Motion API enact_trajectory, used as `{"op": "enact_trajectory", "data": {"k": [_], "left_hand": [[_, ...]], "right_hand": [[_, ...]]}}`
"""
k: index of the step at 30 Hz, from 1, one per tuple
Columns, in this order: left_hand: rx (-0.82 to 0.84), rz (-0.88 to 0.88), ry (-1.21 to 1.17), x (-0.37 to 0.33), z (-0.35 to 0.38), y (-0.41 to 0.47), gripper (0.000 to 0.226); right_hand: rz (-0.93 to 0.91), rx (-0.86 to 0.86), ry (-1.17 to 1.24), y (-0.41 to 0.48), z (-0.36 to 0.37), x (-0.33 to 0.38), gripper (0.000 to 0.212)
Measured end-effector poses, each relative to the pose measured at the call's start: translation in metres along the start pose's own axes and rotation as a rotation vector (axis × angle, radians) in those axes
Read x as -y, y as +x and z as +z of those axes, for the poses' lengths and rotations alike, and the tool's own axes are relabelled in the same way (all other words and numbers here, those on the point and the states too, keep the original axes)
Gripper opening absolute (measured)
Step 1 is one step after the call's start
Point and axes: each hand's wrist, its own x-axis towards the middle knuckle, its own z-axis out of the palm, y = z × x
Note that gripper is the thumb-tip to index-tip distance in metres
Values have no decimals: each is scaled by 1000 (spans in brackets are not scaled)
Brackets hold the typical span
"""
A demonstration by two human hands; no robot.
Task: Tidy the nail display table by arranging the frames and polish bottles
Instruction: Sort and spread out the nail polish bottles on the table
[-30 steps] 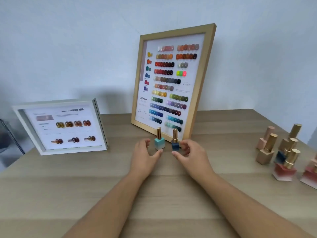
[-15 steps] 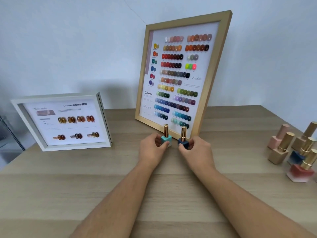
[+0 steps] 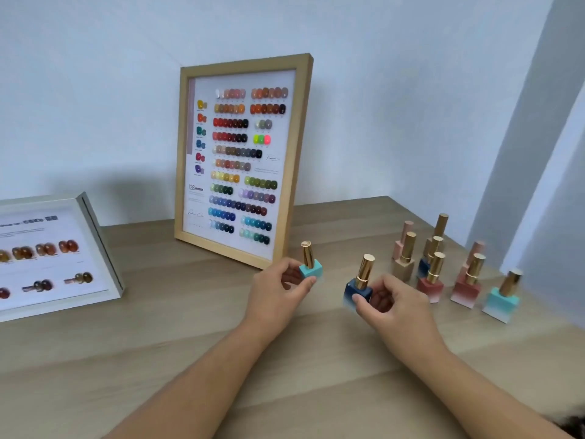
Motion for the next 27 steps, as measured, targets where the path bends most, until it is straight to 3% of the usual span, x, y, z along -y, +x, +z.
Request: {"op": "enact_trajectory", "data": {"k": [9,18,27], "left_hand": [[140,-15,-18,-42,101,11,17],[182,-7,59,-52,135,13,17],[128,-35,-11,-51,119,11,35]], "right_hand": [[151,-240,-131,-19,-82,-63,19],[242,-263,-235,-18,-93,-81,16],[64,-380,-84,-28,-93,-65,27]]}}
